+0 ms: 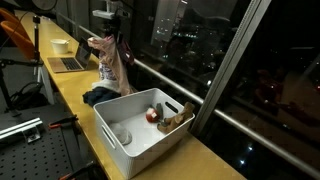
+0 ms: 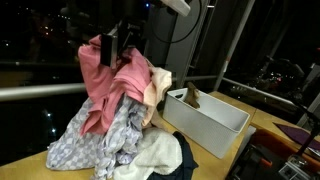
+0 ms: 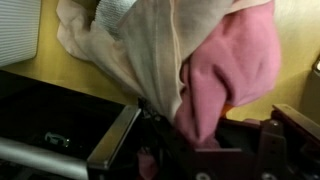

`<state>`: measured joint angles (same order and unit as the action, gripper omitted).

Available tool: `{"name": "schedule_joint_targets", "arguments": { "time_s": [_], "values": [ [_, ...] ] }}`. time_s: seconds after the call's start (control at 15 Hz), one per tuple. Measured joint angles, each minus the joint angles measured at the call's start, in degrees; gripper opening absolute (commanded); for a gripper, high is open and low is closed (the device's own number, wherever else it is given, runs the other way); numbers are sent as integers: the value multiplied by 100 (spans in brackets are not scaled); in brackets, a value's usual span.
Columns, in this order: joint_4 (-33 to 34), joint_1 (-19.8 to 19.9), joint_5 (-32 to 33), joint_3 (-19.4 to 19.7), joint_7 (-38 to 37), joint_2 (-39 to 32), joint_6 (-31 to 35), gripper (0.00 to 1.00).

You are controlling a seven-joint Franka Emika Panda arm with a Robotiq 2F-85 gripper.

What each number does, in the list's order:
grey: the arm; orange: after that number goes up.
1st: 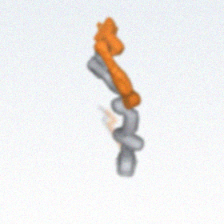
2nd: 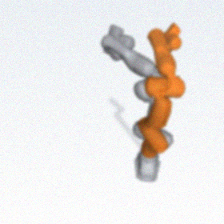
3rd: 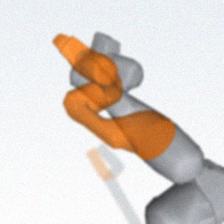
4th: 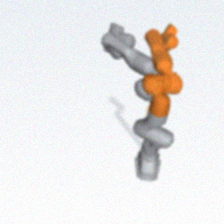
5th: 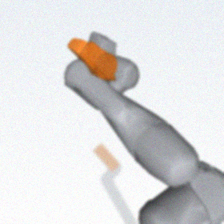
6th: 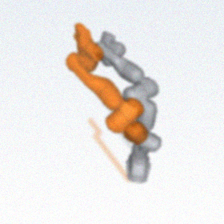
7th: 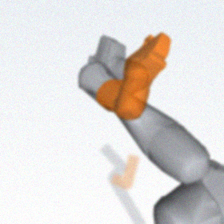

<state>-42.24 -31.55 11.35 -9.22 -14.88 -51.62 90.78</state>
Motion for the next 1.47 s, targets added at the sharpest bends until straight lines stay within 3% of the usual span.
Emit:
{"name": "schedule_joint_targets", "arguments": {
  "time_s": [0.2,0.73,1.07,1.13,1.27,1.47],
  "values": [
    [121,25,-42,15,-4,-171,-100,0],
    [-71,622,-456,-19,68,-533,-94,0],
    [-286,712,-655,-66,254,-761,-92,0],
    [-334,715,-677,-69,299,-790,-92,25],
    [-399,723,-723,-75,376,-840,-94,33],
    [-491,757,-779,-78,453,-853,-95,55]
  ]
}}
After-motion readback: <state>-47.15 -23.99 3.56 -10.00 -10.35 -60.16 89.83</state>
